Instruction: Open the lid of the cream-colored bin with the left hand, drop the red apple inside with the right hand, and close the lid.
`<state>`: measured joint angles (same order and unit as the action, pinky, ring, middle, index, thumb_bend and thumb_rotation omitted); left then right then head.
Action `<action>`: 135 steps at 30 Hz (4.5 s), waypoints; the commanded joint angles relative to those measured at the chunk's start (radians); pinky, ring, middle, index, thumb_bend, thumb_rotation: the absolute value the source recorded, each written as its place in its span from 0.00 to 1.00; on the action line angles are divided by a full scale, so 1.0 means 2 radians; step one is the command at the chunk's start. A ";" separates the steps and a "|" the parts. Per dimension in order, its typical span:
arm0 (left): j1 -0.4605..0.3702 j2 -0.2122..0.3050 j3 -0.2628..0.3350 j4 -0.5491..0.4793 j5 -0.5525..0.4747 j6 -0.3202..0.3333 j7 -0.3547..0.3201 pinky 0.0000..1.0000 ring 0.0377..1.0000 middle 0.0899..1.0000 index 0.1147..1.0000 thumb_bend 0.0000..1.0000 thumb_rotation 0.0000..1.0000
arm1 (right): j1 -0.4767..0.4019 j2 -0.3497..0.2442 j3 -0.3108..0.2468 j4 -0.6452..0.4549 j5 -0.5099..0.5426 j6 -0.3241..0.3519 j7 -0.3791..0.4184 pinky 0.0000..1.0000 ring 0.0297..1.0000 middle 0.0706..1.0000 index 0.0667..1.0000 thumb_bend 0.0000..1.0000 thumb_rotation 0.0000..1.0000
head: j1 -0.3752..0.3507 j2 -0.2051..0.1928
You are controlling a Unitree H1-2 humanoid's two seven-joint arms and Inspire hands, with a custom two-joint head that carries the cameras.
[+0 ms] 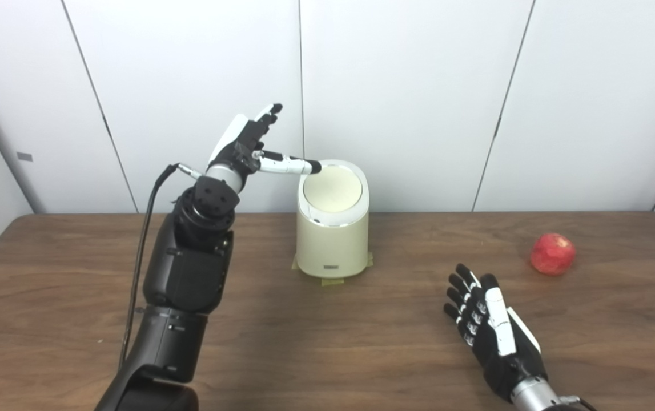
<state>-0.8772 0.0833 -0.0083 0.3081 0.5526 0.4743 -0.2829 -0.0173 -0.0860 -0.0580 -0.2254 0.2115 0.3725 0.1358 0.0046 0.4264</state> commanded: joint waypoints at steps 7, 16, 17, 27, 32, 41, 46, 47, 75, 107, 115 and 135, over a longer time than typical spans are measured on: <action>-0.072 0.016 -0.077 0.060 0.044 -0.005 0.021 0.84 0.97 1.00 1.00 0.90 0.11 | -0.019 0.010 0.003 -0.004 -0.002 -0.010 -0.009 1.00 1.00 1.00 1.00 0.68 1.00 | -0.002 0.002; -0.076 0.040 -0.158 0.091 0.076 -0.051 0.072 0.92 0.94 0.97 0.97 0.96 0.10 | -0.024 0.017 0.002 -0.009 0.000 -0.004 -0.015 1.00 1.00 1.00 1.00 0.70 1.00 | -0.006 0.006; -0.076 0.044 -0.166 0.093 0.079 -0.056 0.074 0.93 0.94 0.97 0.97 0.96 0.09 | -0.025 0.017 0.003 -0.009 -0.001 -0.004 -0.016 1.00 1.00 1.00 1.00 0.70 1.00 | -0.006 0.007; -0.082 0.054 -0.199 0.095 0.097 -0.068 0.088 1.00 0.99 0.99 1.00 0.91 0.03 | -0.026 0.015 0.004 -0.009 0.003 -0.009 -0.014 1.00 1.00 1.00 1.00 0.71 1.00 | -0.004 0.010; -0.083 0.057 -0.203 0.090 0.102 -0.068 0.085 0.95 0.97 0.99 1.00 0.92 0.04 | -0.025 0.013 0.004 -0.010 0.001 -0.007 -0.015 1.00 1.00 1.00 1.00 0.72 1.00 | -0.004 0.012; -0.092 0.057 -0.235 0.106 0.118 -0.083 0.076 0.98 0.96 0.98 0.98 0.93 0.01 | -0.026 0.013 0.006 -0.007 0.000 -0.005 -0.015 1.00 1.00 1.00 1.00 0.71 1.00 | -0.003 0.014; -0.097 0.061 -0.275 0.112 0.152 -0.088 0.066 0.99 0.97 0.97 0.95 0.95 0.00 | -0.026 0.014 0.007 -0.009 0.000 -0.003 -0.015 1.00 1.00 1.00 1.00 0.71 1.00 | -0.004 0.014; -0.099 0.062 -0.283 0.116 0.160 -0.091 0.064 0.99 0.97 0.97 0.95 0.96 0.00 | -0.026 0.013 0.007 -0.008 0.000 -0.004 -0.015 1.00 1.00 1.00 1.00 0.71 1.00 | -0.005 0.014; -0.091 0.000 -0.074 0.008 0.089 -0.002 -0.007 0.77 0.81 0.86 0.83 0.83 0.00 | -0.030 0.012 0.008 -0.002 0.003 -0.009 -0.012 1.00 1.00 1.00 1.00 0.70 1.00 | -0.011 0.021; 0.231 -0.035 0.078 -0.249 -0.212 -0.052 0.056 1.00 0.98 0.98 1.00 0.51 0.99 | -0.025 0.020 -0.009 -0.012 -0.077 -0.147 -0.072 0.85 0.89 0.90 0.88 0.58 0.77 | -0.045 0.036; 0.286 -0.046 0.068 -0.256 -0.251 -0.063 0.082 0.99 0.97 0.98 0.99 0.58 1.00 | -0.040 -0.016 -0.040 0.025 -0.086 -0.186 -0.079 0.78 0.86 0.88 0.85 0.68 0.43 | -0.073 0.038; 0.304 0.001 0.063 -0.227 -0.289 -0.105 0.084 1.00 0.97 0.97 1.00 0.58 1.00 | -0.090 -0.117 -0.062 0.000 -0.230 -0.065 -0.110 0.76 0.83 0.84 0.83 0.79 0.23 | -0.188 0.043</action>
<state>-0.2365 0.0734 0.1160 -0.1347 -0.0119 0.3012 -0.1178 -0.1450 -0.2831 -0.1762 -0.2047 -0.2212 0.2451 -0.0736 -0.3712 0.5123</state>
